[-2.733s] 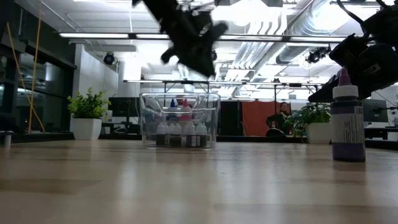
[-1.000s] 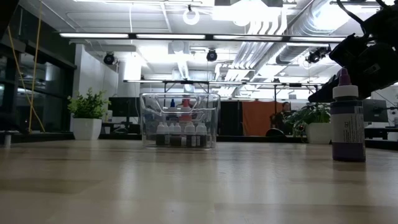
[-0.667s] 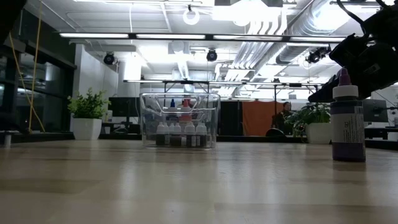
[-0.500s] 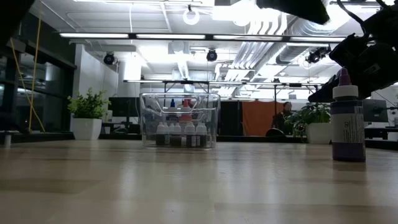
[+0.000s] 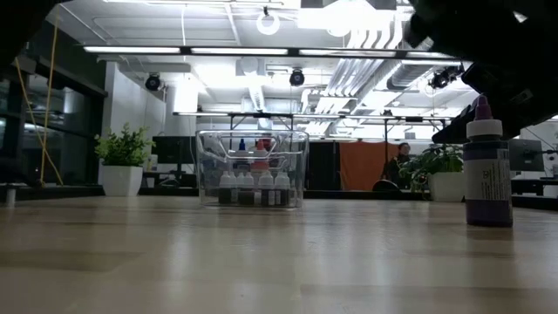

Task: Pick & Place food coloring
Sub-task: Put the large black food coloring into the transparent bin

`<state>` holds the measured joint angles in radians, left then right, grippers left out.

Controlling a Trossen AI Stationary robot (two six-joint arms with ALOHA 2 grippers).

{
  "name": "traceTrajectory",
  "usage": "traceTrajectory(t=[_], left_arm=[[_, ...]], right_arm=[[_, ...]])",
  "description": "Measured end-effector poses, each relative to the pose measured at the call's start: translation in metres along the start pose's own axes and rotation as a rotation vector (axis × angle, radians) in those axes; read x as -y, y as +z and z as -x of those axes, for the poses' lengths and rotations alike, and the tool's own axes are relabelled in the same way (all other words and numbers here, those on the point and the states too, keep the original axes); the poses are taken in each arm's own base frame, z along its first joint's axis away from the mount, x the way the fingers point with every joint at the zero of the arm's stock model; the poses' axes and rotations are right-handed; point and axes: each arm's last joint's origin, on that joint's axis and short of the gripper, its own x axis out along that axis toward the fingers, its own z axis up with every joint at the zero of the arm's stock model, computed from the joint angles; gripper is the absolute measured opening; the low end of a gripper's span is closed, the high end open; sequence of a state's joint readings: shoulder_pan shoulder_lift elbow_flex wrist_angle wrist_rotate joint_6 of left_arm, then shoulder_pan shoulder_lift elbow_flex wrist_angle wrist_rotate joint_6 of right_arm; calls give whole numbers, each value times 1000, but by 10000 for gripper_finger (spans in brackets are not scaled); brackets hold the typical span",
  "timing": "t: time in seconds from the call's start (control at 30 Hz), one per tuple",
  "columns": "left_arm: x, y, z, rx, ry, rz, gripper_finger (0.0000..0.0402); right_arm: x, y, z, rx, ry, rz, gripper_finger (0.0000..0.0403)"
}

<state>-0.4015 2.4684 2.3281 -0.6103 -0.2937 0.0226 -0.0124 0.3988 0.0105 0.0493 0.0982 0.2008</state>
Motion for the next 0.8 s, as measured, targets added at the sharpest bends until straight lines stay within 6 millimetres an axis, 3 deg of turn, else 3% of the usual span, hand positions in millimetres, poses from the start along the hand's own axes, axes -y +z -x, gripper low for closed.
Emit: traceTrajectory(t=[0.47,0.8], left_arm=[[7,-1,-2,14,-247,-28,307],[8,4,-2,63,-255,-23,307]], right_arm=[[0,0,0,-1,0,0,0],[0,0,0,-1,0,0,0]])
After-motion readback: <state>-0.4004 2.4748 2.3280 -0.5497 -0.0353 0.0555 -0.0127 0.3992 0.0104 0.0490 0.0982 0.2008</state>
